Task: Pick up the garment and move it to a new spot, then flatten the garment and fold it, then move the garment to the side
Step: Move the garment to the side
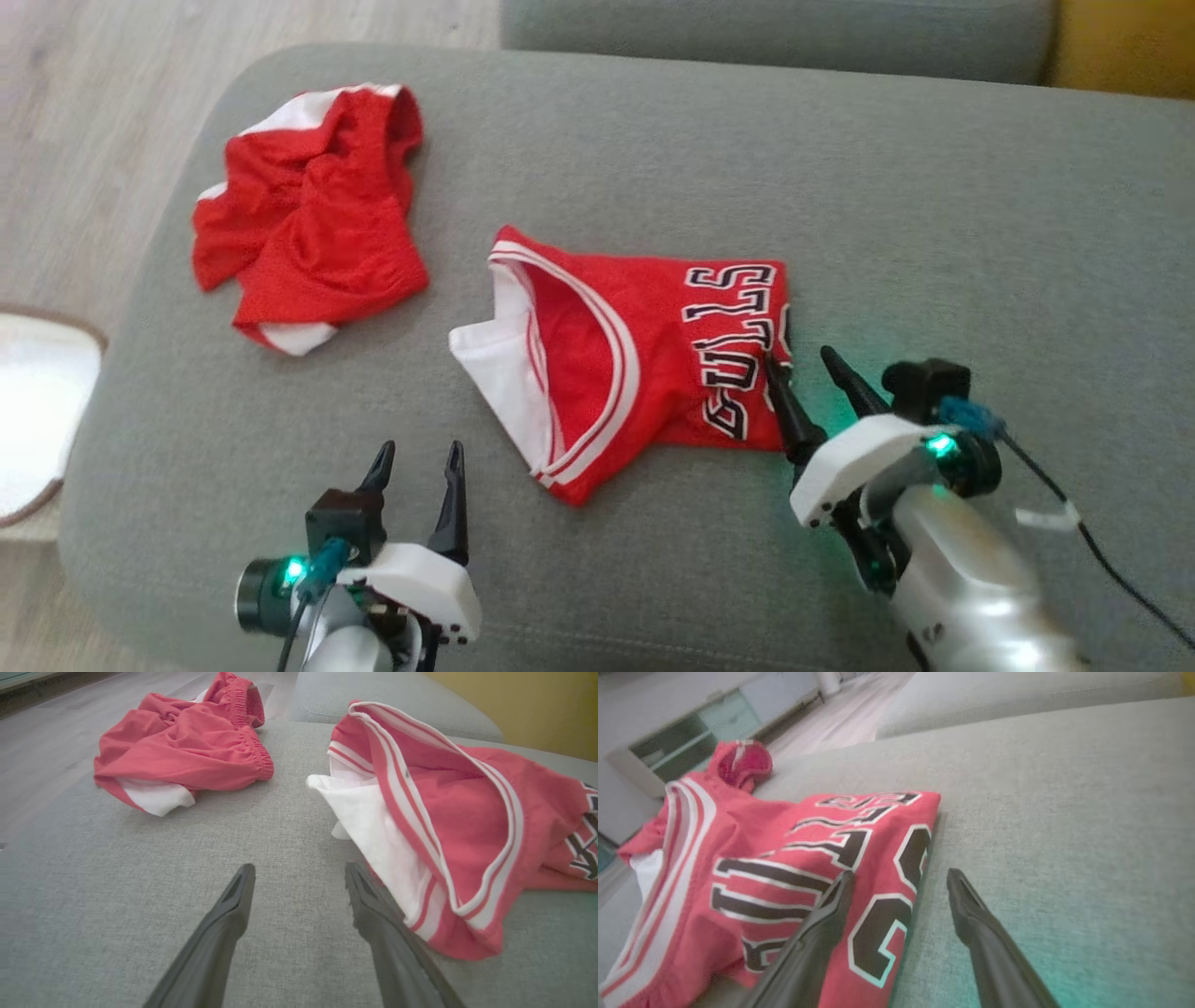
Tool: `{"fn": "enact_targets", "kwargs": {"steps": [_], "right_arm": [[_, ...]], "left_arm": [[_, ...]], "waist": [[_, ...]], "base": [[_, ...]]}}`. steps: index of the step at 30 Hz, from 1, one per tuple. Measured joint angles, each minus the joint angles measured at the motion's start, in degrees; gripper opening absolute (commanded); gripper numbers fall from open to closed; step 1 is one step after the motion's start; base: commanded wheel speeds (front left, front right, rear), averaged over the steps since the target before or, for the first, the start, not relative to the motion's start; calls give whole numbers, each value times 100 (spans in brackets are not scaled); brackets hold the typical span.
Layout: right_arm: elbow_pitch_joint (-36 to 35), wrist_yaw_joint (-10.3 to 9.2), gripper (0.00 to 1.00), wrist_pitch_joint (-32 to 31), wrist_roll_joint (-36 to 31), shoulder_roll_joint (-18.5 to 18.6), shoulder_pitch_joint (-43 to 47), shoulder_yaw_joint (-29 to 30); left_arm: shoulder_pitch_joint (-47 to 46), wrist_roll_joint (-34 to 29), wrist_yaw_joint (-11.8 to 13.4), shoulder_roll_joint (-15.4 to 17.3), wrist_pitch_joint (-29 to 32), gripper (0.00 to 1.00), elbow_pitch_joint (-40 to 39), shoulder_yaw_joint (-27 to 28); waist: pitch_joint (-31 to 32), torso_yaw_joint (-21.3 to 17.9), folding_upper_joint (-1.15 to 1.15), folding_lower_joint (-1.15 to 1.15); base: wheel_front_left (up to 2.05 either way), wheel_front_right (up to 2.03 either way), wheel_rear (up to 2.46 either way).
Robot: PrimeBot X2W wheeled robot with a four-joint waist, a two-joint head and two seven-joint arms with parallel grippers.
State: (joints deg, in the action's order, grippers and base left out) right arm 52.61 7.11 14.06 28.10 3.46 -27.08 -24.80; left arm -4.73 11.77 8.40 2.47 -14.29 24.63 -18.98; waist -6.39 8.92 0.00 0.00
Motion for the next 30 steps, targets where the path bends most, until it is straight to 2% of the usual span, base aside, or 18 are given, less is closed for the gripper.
{"fn": "enact_targets", "kwargs": {"steps": [2, 3, 4, 5, 6, 11, 17, 23, 30], "right_arm": [[457, 0, 100, -127, -65, 2, -281, -66], [457, 0, 92, -127, -65, 2, -281, -66], [587, 0, 64, -219, -69, 5, -346, -107], [664, 0, 9, -285, -9, 8, -378, -132], [728, 0, 0, -321, 78, 7, -399, -166], [983, 0, 0, -231, 178, -2, -566, -263], [1096, 1, 0, -54, 210, -60, -657, -236], [1057, 0, 0, -2, 208, -54, -658, -242], [677, 0, 0, 9, 313, -43, -658, -312]], "left_arm": [[-43, 34, 1, 1, 0, 100, -1, -15], [-43, 34, 1, 1, 0, 100, -1, -15], [-48, 55, 1, 1, 0, 100, 0, -22], [-53, 55, 0, 0, 0, 100, 0, -36], [-58, 56, 0, 1, 0, 100, 0, -46], [-115, 186, 4, 1, 0, 100, 0, -54], [-211, 143, 9, 0, 0, 100, -9, 64], [-268, 143, -35, 1, 0, 100, -31, 116], [-575, 133, -41, 1, 0, 100, -30, 97]], "waist": [[-95, 131, 0, 0], [-95, 131, 0, 0], [-127, 168, 0, 0], [-153, 200, 0, 0], [-177, 229, 0, 0], [-248, 250, 0, 0], [-192, -130, 0, 0], [-155, -917, 0, 0], [-207, -2108, 0, 0]], "base": [[0, 0, 0], [0, 0, 0], [0, 0, 0], [0, 0, 0], [0, 0, 0], [0, 0, 0], [0, 0, 0], [0, 0, 0], [0, 0, 0]]}}
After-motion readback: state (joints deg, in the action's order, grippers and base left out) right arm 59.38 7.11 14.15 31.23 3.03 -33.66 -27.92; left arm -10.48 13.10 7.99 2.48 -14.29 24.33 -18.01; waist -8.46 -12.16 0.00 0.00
